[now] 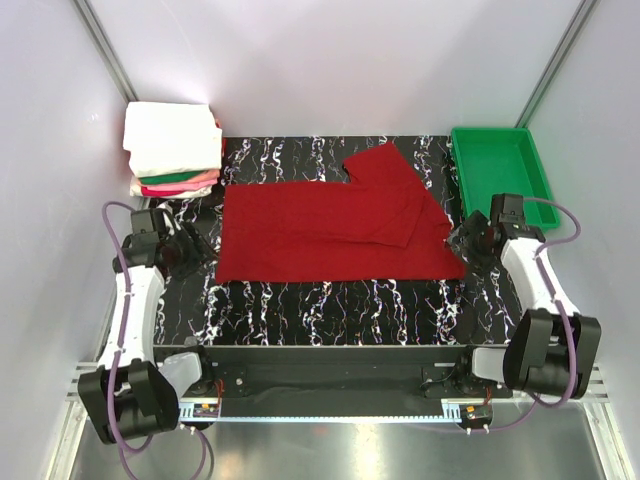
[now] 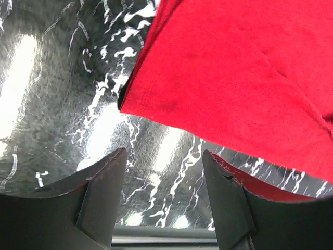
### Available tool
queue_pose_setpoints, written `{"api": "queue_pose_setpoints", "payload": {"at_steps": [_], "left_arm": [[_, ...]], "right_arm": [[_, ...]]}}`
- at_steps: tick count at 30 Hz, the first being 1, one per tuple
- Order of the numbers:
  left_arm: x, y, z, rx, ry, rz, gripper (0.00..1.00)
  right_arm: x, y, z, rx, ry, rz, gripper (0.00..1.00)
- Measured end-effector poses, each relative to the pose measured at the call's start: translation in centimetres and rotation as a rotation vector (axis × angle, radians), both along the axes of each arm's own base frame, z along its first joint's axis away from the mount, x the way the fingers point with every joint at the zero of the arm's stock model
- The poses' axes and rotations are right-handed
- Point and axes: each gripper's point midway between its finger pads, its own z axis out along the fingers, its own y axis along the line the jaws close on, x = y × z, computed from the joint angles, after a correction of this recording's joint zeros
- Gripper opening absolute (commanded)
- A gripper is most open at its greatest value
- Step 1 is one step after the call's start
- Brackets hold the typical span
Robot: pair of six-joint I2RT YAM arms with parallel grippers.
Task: Fold and stack the t-shirts
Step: Fold the tshirt
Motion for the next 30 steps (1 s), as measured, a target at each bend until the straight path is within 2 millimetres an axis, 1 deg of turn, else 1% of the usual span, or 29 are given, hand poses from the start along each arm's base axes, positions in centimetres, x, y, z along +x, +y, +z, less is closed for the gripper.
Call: {"api": "queue_pose_setpoints", "payload": {"at_steps": [1,3,5,8,9,12,13,16,19,23,27,30], "left_arm": [[0.0,0.0,0.6,0.009,-0.013,-0.020,0.66],[-0.3,-0.4,1.5,0.015,-0.035,-0.067,0.66],[-0.8,-0.8,2.0,0.009,-0.047,-0.102,0.66],[-1.8,-1.8,2.6,-0.021,-0.051,-0.147,0.66],[-2.1,-2.0,2.8,-0.028,-0.050,-0.156,0.66],[-2.4,-2.3,4.0,-0.023,-0.069,-0.177,0.66],[-2.4,-2.4,4.4,-0.012,-0.084,-0.186,0.67],[-2.7,-2.7,4.8,0.018,-0.108,-0.213,0.67],[-2.8,-3.2,4.2,0.003,-0.109,-0.233,0.68],[-3.3,-3.5,2.9,-0.018,-0.077,-0.239,0.68],[-3.2,-3.8,2.8,-0.030,-0.086,-0.247,0.67],[-3.2,-3.9,2.4,-0.042,-0.081,-0.248,0.67]], "right_arm": [[0.6,0.7,1.0,0.033,-0.045,0.016,0.75],[1.7,2.0,2.2,0.092,-0.111,0.053,0.69],[2.6,3.8,2.7,0.147,-0.139,0.102,0.66],[4.4,6.9,2.2,0.190,-0.118,0.197,0.61],[5.2,8.0,1.7,0.198,-0.108,0.227,0.56],[6.9,10.4,0.0,0.223,-0.073,0.282,0.53],[7.3,10.9,-0.7,0.227,-0.056,0.292,0.53],[8.4,11.2,-2.4,0.231,-0.019,0.289,0.50],[9.2,11.2,-3.7,0.231,0.009,0.284,0.49],[9.9,11.3,-4.3,0.229,0.018,0.283,0.47],[10.3,11.6,-4.8,0.222,0.022,0.288,0.46],[10.2,11.8,-5.4,0.217,0.036,0.291,0.46]]}}
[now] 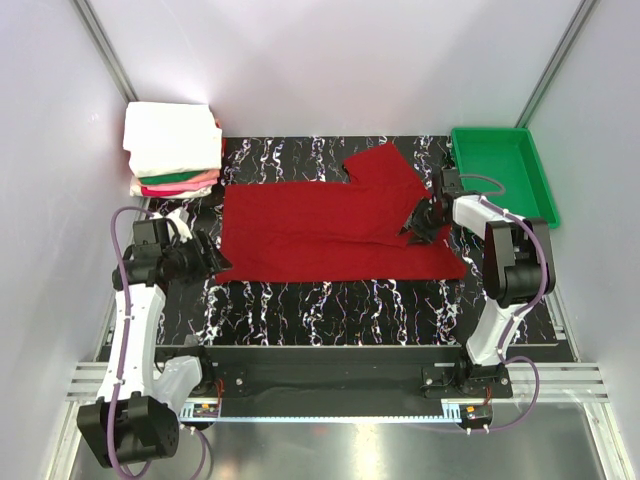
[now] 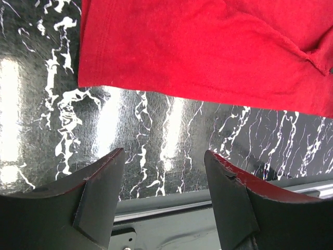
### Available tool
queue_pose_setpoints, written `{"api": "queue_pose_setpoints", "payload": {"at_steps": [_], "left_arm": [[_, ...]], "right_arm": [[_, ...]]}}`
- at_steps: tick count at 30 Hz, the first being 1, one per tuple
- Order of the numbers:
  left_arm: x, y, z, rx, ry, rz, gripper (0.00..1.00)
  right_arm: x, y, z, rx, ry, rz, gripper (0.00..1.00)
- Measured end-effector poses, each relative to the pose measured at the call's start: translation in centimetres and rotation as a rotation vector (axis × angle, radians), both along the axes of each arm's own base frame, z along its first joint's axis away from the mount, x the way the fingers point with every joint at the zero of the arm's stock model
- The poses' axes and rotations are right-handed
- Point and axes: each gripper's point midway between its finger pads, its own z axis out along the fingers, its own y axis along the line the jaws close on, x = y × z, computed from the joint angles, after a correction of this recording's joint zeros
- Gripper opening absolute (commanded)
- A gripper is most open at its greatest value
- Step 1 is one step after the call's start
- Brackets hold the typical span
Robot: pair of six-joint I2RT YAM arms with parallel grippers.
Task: Fold and stack the t-shirts
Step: Fold the tshirt
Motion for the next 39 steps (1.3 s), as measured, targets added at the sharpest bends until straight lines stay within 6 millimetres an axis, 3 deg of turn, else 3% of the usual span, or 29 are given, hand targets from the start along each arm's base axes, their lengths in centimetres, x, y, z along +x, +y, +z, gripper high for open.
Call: {"api": "queue_pose_setpoints", "payload": {"at_steps": [18,19,24,26,30,33,37,38,39], "left_arm": [[0.1,-0.2,-0.3,-0.020,0.000,0.007,0.66],[0.1,-0.2,-0.3,-0.020,0.000,0.007,0.66],[0.1,-0.2,-0.3,-0.021,0.000,0.007,0.66],[0.2,-0.2,-0.3,-0.021,0.000,0.008,0.66],[0.3,-0.2,-0.4,-0.022,0.001,0.009,0.66],[0.5,-0.2,-0.5,-0.023,0.000,0.010,0.66],[0.4,-0.2,-0.6,-0.025,0.003,0.012,0.66],[0.4,-0.2,-0.7,-0.026,0.004,0.012,0.66],[0.4,-0.2,-0.7,-0.025,0.004,0.012,0.66]], "right_arm": [[-0.3,-0.3,-1.0,-0.023,0.012,-0.013,0.39],[-0.3,-0.3,-1.0,-0.022,0.010,-0.014,0.37],[-0.1,-0.2,-0.9,-0.019,0.006,-0.018,0.05],[0.0,-0.2,-0.9,-0.015,0.006,-0.021,0.00],[0.9,0.4,-0.4,-0.010,-0.001,-0.017,0.00],[3.5,1.6,1.0,-0.004,-0.041,0.005,0.00],[7.6,4.0,3.4,0.016,-0.116,0.044,0.08],[8.6,4.7,4.0,0.024,-0.136,0.056,0.23],[9.3,5.3,4.2,0.029,-0.145,0.065,0.31]]}}
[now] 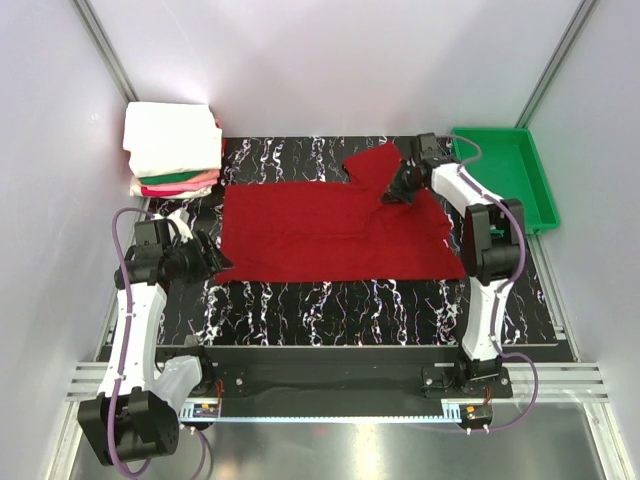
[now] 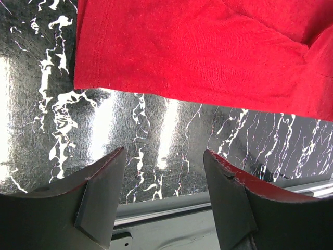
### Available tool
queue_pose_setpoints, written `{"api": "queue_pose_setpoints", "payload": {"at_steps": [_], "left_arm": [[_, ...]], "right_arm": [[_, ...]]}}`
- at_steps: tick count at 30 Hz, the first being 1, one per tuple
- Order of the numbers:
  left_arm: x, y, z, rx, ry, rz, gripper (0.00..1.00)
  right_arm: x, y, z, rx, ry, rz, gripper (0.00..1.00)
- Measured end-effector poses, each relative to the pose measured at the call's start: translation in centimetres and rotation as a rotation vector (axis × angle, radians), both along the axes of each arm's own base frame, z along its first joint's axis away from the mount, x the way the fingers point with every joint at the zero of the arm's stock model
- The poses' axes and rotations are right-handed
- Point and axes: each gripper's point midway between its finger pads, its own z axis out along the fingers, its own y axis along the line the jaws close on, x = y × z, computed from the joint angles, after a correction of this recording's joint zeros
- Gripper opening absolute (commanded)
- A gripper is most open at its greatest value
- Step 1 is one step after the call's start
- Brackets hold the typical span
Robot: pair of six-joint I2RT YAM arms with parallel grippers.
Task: Fold and stack the t-shirts
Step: Fold the tshirt
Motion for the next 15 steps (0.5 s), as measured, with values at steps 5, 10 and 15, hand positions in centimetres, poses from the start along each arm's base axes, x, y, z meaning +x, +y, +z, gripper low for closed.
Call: {"api": "queue_pose_setpoints", "payload": {"at_steps": [5,10,15], "left_arm": [[0.0,0.0,0.0,-0.001,0.000,0.000,0.66],[0.0,0.0,0.0,-0.001,0.001,0.002,0.65],[0.1,0.1,0.0,0.000,0.003,0.013,0.65]], "right_arm": [[2.8,1.6,-0.2,-0.013,-0.006,0.042,0.46],[4.1,1.5,-0.6,-0.051,0.000,0.087,0.49],[3.0,-0.2,0.2,-0.125,-0.007,0.101,0.52]]}}
